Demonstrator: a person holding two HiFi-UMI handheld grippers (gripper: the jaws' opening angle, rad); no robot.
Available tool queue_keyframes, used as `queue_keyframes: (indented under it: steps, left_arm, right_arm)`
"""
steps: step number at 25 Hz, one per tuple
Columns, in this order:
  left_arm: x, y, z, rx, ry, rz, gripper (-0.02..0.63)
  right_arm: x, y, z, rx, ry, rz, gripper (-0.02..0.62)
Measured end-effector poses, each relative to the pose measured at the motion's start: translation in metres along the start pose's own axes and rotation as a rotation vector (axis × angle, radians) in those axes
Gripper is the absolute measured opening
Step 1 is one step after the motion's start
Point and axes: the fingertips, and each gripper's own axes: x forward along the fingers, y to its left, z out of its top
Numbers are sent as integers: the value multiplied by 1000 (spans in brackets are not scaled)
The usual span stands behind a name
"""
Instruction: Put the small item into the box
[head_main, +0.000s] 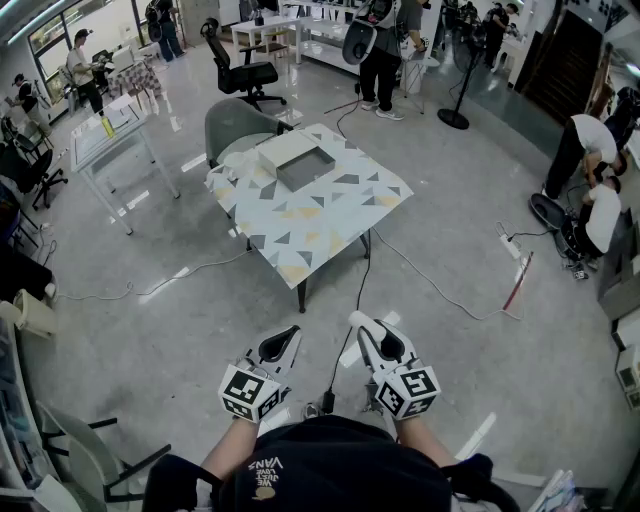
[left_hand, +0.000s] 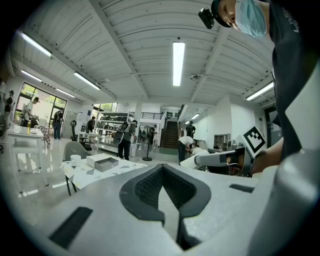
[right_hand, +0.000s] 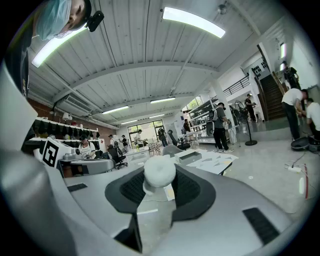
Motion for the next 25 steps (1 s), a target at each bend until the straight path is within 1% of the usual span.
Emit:
queue_keyframes:
  steps: [6,12,18,25]
  left_arm:
    - [1,12,-7,-16,10,12,6]
    - [13,21,-12,-27,31,-1,6]
    - [42,31,-12,-38,49,20,6]
    - [105,49,-4,-60,42,79,6]
  right_arm:
    - [7,-2,2,52,-40,17,127]
    - [16,-14,4,54,-36,3,129]
    - [34,-44,12,61,-26,7,129]
    - [72,-103,32,55,-12,51,129]
